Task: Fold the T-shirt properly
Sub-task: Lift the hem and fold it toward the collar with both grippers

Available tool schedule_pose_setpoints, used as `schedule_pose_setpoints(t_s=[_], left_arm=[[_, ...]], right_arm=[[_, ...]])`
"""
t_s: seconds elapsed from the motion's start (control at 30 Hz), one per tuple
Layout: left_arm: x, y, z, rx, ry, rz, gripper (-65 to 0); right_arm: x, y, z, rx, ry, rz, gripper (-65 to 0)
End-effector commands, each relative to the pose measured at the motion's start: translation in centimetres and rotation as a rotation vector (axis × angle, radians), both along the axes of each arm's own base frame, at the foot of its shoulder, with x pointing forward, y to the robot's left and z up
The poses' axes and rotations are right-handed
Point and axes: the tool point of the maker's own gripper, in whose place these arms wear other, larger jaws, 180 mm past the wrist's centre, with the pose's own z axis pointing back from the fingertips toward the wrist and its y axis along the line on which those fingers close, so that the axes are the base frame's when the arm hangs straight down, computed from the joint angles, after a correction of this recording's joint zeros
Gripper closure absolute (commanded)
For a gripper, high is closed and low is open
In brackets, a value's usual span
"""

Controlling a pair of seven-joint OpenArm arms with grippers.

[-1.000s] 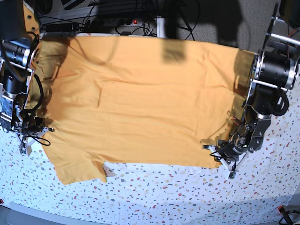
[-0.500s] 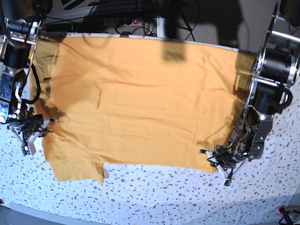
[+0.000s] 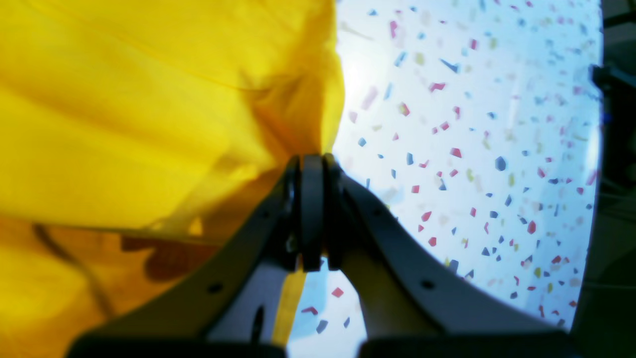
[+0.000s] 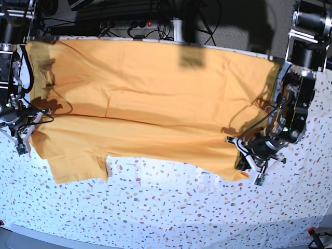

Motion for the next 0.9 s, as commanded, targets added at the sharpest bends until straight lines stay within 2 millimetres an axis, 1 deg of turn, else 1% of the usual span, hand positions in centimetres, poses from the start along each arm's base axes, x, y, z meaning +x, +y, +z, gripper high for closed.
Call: schedule_pose_setpoints(t_s=[0.0, 0.07, 0.17, 0.3, 0.4, 0.53, 0.6, 0.8, 0.87], left_arm=[[1.1, 0.7, 2.7, -0.008, -0.068, 0.017, 0.0], [0.6, 1.5, 2.6, -0.001, -0.045, 0.035, 0.0], [0.0, 2.3, 2.0, 0.005, -0.014, 0.056, 0.0], [0.0, 2.9, 2.0, 0.021, -0.021, 0.062, 0.0], [0.4, 3.5, 2.5, 0.076, -0.070, 0.067, 0.0], [1.1, 3.2, 4.1, 0.050, -0.167, 0.063, 0.0], [1.2, 3.1, 4.6, 0.038, -0.192, 0.061, 0.0], [1.3, 3.1, 4.6, 0.041, -0.196, 0.061, 0.0], [1.1, 3.3, 4.1, 0.052, -0.164, 0.063, 0.0]], right_arm=[[0.7, -1.2, 2.2, -0.042, -0.052, -0.017, 0.0], [0.5, -1.3, 2.2, -0.044, -0.052, -0.019, 0.0], [0.6, -1.2, 2.4, -0.046, -0.056, -0.017, 0.0], [1.3, -0.4, 4.2, -0.063, -0.102, 0.008, 0.0], [1.5, -0.3, 5.3, -0.074, -0.133, 0.002, 0.0], [1.7, -0.4, 5.7, -0.073, -0.156, -0.009, 0.0], [1.9, -0.5, 6.0, -0.072, -0.173, -0.018, 0.0], [2.2, -0.6, 6.5, -0.071, -0.205, -0.033, 0.0], [2.1, -0.7, 6.4, -0.073, -0.198, -0.036, 0.0]])
